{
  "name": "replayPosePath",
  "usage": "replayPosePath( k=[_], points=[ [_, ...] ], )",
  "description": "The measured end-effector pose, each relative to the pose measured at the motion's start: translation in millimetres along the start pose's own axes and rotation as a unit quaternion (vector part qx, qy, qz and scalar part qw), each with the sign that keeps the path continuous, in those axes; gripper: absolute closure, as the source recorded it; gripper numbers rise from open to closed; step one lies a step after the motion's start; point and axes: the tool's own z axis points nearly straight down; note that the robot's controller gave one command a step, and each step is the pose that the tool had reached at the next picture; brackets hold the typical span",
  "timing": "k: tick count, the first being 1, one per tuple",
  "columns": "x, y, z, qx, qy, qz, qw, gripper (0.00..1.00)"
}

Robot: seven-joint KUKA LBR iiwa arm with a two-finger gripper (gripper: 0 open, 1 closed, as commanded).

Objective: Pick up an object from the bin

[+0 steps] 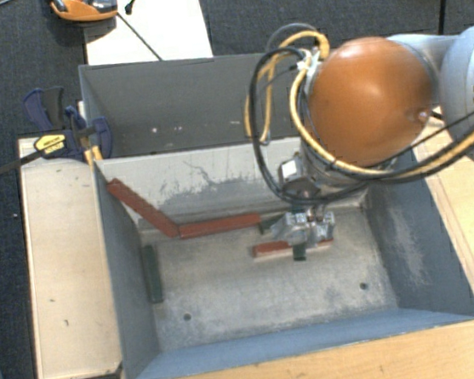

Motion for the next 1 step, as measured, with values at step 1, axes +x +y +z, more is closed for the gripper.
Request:
replayPosePath(
  k=[1],
  points=[
    [-0.2, 1.8, 2.6, -0.004, 0.0007, 0.000, 1.0000, 1.00]
  ],
)
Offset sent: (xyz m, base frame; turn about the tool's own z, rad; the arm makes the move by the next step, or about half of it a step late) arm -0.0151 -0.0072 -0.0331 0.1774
